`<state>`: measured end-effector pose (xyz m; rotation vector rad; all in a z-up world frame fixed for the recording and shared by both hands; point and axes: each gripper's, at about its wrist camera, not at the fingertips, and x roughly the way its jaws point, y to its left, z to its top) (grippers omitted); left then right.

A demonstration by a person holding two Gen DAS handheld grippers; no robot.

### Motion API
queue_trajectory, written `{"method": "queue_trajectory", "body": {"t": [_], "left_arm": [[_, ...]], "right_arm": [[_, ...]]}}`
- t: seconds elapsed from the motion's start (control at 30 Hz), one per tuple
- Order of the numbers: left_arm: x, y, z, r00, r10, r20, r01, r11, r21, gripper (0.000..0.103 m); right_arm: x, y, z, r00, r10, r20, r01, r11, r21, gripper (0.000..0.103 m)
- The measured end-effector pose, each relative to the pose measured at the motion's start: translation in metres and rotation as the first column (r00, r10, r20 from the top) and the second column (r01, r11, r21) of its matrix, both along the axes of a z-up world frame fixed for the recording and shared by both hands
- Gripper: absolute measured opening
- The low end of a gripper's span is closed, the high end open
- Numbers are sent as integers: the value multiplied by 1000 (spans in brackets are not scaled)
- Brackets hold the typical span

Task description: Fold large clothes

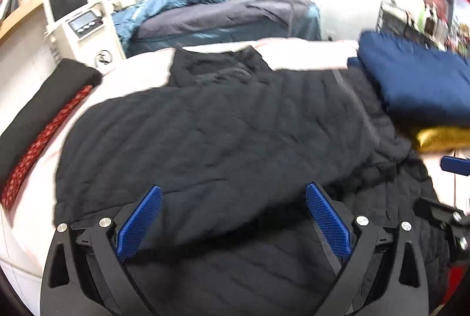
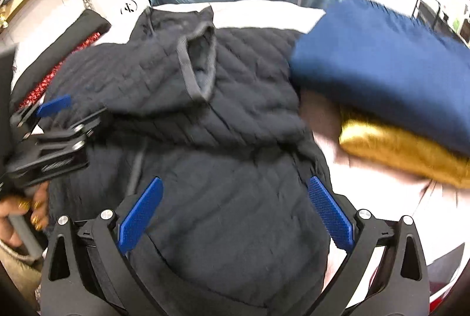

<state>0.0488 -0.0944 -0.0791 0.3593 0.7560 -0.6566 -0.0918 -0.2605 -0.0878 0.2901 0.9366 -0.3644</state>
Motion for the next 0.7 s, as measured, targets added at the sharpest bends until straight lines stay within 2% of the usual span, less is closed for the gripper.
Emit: {"method": "queue_trajectory", "body": {"t": [0.2,0.33,0.4,0.53,0.6,0.67,0.7], "left_arm": [[30,30,17,996,88,31,-88,996,-18,97],[57,40,8,990,140,8,-140,990,20,96],[67,41,-1,988,152,-6,-152,987,52,96],[88,39,-28,984,161,-72,-153,982,107,97],[96,39,-40,978,170,-117,-158,982,109,98],[104,41,-51,971,175,-163,-161,982,95,98],[107,41,-56,968,178,-177,-164,982,94,98]], "right_arm": [[49,16,29,995,90,51,-88,995,-47,98],[87,31,34,988,143,53,-138,986,-90,98],[108,34,24,989,151,7,-150,985,-83,98],[133,28,-20,982,126,-141,-133,990,-40,98],[139,18,-43,977,112,-181,-105,993,50,98],[140,1,-61,983,88,-159,-61,983,172,98],[139,-3,-66,986,88,-145,-58,979,196,98]]}}
